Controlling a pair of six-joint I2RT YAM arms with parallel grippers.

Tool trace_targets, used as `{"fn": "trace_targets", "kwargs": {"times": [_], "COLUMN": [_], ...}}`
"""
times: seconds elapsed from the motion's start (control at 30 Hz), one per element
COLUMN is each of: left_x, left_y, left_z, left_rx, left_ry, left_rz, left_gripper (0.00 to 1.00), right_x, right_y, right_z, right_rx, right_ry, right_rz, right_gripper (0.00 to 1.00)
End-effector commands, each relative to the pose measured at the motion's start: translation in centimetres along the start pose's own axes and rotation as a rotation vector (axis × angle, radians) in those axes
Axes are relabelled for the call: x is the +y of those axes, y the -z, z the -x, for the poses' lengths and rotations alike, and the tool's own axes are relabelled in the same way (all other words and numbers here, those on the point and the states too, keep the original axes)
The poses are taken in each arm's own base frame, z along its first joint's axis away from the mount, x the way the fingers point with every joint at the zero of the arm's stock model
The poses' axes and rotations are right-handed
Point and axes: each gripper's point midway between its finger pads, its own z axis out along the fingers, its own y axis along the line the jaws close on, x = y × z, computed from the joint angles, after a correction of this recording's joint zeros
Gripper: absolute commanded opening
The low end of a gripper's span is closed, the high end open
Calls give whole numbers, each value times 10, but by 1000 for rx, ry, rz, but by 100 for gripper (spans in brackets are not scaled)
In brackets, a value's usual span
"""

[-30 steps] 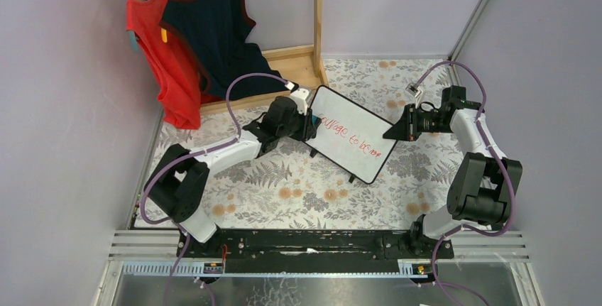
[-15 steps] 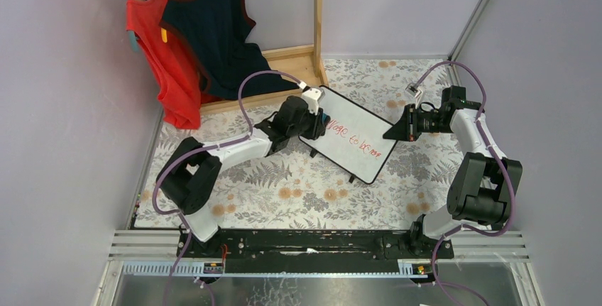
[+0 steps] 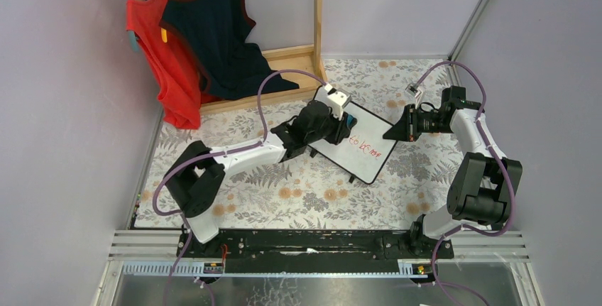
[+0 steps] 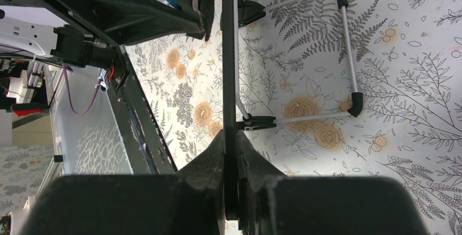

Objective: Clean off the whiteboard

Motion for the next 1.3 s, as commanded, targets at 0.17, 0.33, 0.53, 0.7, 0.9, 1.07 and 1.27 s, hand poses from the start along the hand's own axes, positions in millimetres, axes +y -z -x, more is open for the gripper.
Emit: {"fn": "trace_targets", "kwargs": {"times": [0.17,0.33,0.53,0.7,0.9,1.07,1.27], "left_x": [3,9,21,32,54,78,113], "left_y": [-15,-14,-11,-10,-5,7,22], "left_z": [6,6,-1,-7,-10,-8,-3], "left_rx": [-40,-40,-18,-6,2,-6,-11], "left_ry": [-32,-54,-87,-110,-87,-53,-36], "left_rz": [22,53,105,157,195,223,280], "left_gripper": [0,0,0,0,0,0,0], "right_x": [0,1,2,3,5,5,4], "right_y": [1,2,1,2,2,2,2], "right_z": [-7,-7,-8,-8,-10,-10,-10], "right_rx": [36,36,37,37,40,41,42], "right_ry": [-35,-30,-28,-24,-24,-24,-25], "right_rz": [-15,-17,-13,-10,-10,-6,-3], "right_gripper": [0,0,0,0,0,0,0]}}
